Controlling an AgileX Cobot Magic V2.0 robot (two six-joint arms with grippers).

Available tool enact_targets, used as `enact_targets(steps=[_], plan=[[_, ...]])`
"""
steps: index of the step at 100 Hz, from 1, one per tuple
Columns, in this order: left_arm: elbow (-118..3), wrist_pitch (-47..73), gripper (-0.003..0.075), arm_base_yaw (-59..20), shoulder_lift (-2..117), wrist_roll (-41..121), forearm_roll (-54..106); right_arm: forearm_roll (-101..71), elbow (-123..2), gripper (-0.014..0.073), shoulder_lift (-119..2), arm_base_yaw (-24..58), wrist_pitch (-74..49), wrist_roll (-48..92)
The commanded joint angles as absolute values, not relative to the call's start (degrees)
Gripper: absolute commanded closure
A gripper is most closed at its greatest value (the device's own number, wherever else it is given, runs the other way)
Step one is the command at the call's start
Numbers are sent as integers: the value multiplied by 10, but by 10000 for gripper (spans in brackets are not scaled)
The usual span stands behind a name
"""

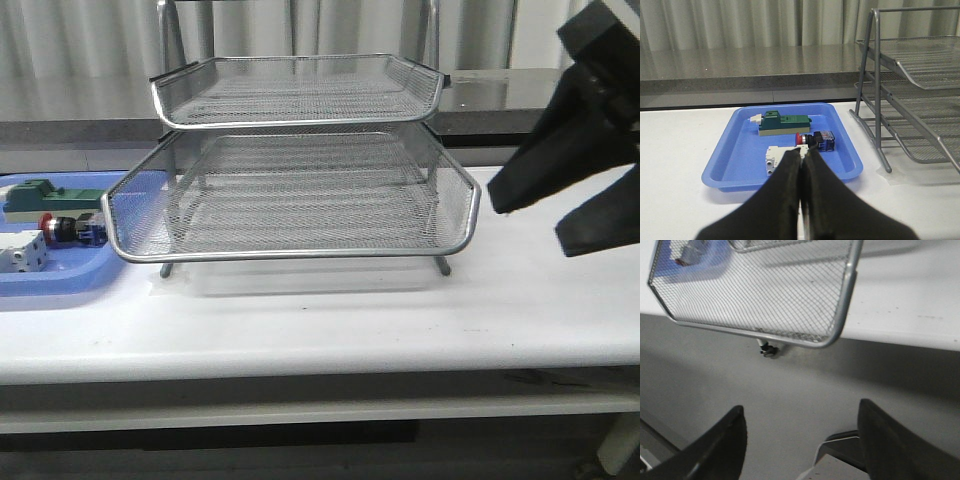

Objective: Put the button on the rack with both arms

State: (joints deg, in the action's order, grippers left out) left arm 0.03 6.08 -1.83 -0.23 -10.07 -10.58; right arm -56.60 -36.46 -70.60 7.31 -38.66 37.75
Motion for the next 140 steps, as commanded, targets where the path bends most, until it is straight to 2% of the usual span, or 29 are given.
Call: enact_targets(steps=[1,20,66,102,107,114,136,140], plan=[[27,16,741,-18,-22,-107,-101,-500,-378,106,-657,72,-383,318],[27,16,741,-18,-22,-107,-101,-355,-378,106,-568,72,-375,228],[27,16,741,-18,-22,-107,-101,-157,-378,106,-358,72,-395,151],[27,16,741,-18,-22,-107,-101,-35,-378,110,-267,72,-449,89],[27,16,741,-18,-22,-107,-101,-31,-378,135,-266,72,-458,89],[27,16,741,-18,-22,-107,-101,-31,-378,223,-266,72,-469,89],[27,16,741,-18,-22,-107,-101,-31,-378,669,-266,72,-474,89],[27,16,741,-18,-22,-107,-101,-31,-378,654,-266,72,-473,89]])
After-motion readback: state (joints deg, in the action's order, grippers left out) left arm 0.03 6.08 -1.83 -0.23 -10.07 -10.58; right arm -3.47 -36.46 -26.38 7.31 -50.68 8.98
